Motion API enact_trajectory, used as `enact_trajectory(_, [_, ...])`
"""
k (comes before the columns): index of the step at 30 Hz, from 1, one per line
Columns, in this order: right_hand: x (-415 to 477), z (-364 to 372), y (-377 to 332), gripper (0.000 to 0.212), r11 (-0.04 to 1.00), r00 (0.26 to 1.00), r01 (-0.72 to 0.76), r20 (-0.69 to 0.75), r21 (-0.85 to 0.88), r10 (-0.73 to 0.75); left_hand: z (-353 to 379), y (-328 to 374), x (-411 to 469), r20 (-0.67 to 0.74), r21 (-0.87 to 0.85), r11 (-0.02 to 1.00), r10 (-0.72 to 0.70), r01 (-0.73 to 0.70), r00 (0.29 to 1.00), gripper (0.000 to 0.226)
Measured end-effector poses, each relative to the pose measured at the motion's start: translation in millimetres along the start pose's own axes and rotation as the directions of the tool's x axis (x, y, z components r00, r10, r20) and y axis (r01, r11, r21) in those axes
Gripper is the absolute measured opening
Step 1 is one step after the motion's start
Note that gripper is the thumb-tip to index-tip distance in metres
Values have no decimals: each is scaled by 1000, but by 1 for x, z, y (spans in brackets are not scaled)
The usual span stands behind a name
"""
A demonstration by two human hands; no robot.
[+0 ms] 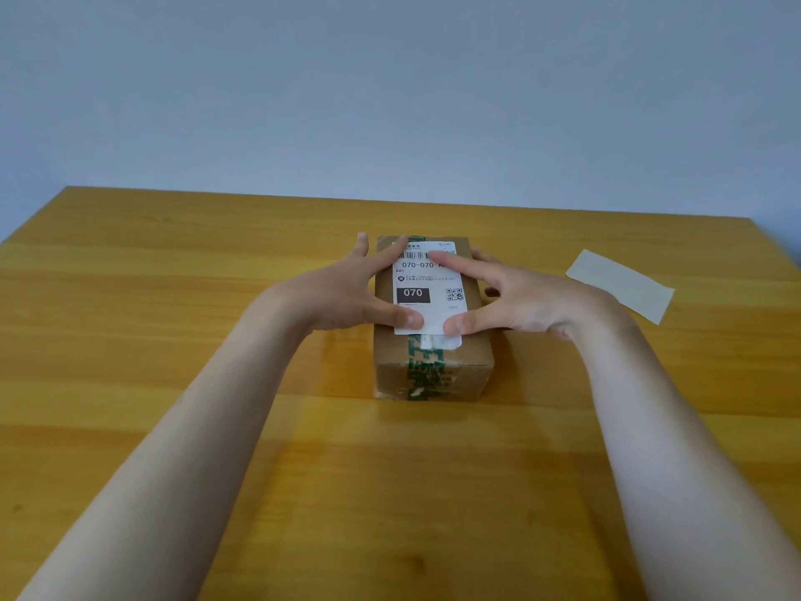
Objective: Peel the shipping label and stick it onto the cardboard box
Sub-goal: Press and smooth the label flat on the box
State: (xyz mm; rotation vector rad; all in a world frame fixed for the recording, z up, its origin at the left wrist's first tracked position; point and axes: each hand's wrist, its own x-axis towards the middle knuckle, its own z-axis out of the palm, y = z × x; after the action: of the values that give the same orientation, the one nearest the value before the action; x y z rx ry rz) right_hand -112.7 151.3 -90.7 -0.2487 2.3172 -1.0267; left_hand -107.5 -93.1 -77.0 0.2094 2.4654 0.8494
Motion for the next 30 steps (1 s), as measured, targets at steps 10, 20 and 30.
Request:
enact_trajectory(10, [8,-12,0,154,998,983,-24,185,59,13,-8,-10,4,74,-74,997,34,-28,997,130])
enact_trajectory(20, [-14,10,4,58,959,890,245,-425,142,-165,0,-15,0,-202,-261,924,231,-280,952,61])
enact_trajectory(30, [3,35,-17,7,974,812,227,-552,-2,-190,20,-5,8,-471,-113,944,224,-310,853,10])
